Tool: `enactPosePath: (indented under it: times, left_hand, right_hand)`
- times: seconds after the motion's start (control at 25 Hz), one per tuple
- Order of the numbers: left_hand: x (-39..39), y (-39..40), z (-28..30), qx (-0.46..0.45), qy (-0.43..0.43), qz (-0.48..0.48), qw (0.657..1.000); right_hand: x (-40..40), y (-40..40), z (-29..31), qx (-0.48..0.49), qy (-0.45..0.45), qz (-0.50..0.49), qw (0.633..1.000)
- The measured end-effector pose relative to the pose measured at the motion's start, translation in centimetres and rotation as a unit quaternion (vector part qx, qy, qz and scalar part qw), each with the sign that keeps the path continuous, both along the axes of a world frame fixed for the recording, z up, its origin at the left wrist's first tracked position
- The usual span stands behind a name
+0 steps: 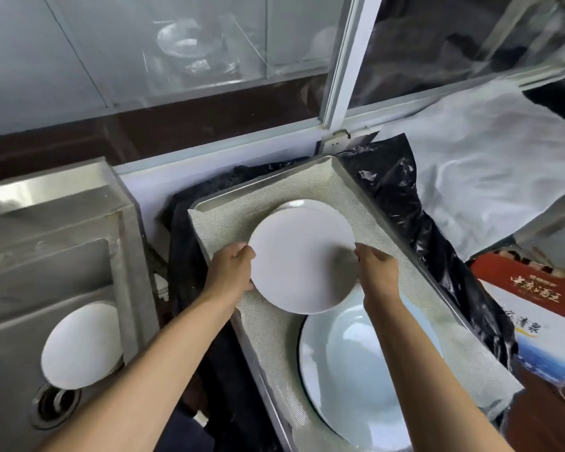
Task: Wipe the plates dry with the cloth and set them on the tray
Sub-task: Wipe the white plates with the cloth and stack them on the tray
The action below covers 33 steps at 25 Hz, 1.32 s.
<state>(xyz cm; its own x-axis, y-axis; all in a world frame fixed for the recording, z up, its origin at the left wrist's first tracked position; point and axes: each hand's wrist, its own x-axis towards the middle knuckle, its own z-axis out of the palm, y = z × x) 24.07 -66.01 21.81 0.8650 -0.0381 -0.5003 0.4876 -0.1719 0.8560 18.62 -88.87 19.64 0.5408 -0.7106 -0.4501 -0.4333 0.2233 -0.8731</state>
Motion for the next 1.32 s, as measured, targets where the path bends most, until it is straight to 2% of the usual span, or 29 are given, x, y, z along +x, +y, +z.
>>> enactPosePath:
  times: [0.36, 0.56, 0.72, 0.88, 1.08, 1.32]
  left_hand:
    - [2.6, -3.6, -2.2, -0.004, -0.009, -0.025, 1.0]
    - [2.3, -3.6, -2.5, 0.026, -0.024, -0.048, 0.998]
    - [1.7, -2.8, -2.5, 0.044, -0.063, -0.073, 0.994]
    - [0.0, -0.9, -1.1, 0.042, -0.111, -0.07, 0.99]
    - [-3.4, 3.9, 1.3, 0.06, -0.146, -0.076, 0.984]
    - [-8.7, 13.3, 2.7, 0.082, -0.142, -0.019, 0.986]
  right_hand:
    - [3.1, -2.1, -1.7, -0.078, 0.029, 0.023, 0.996]
    - [3.1, -1.4, -1.6, -0.108, 0.035, 0.048, 0.992]
    - [2.3, 0.0, -0.8, -0.202, 0.051, 0.111, 0.972]
    - [0.9, 3.7, 1.0, -0.236, 0.0, 0.154, 0.959]
    - [-1.4, 10.3, 2.6, -0.208, -0.045, 0.207, 0.955]
    - [-4.2, 20.1, 3.6, -0.172, -0.077, 0.269, 0.945]
